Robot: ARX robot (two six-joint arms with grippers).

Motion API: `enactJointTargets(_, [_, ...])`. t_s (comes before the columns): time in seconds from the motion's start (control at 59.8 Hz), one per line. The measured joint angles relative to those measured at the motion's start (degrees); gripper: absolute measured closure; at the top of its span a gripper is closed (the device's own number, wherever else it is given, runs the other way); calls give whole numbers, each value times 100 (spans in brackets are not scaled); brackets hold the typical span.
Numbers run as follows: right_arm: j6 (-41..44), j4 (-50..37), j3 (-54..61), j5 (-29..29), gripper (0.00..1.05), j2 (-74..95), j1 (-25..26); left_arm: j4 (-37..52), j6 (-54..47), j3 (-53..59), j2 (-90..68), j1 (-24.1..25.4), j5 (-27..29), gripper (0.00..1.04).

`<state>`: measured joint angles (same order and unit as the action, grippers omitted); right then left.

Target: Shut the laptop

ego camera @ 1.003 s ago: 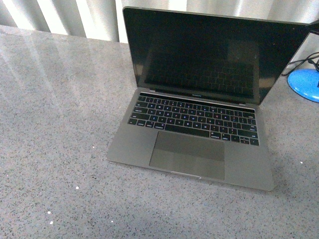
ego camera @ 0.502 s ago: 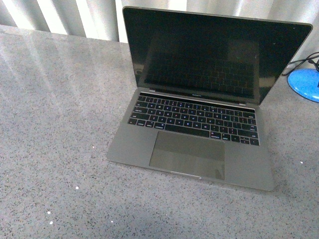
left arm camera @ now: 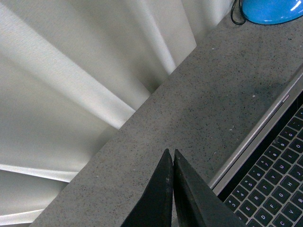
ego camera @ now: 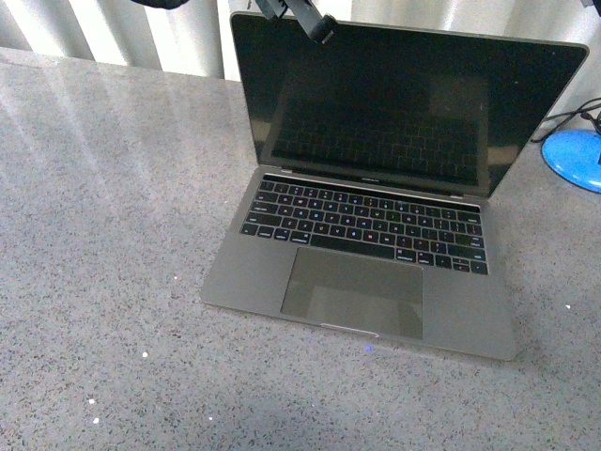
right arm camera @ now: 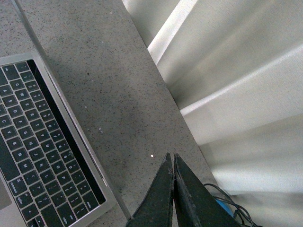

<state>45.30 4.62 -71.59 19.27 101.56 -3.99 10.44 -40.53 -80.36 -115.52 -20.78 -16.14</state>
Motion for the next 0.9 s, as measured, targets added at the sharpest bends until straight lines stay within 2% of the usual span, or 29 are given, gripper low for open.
enactJointTargets(0.903, [-304, -343, 673, 291, 104, 155, -46, -638, -522, -573, -466, -33, -306, 101])
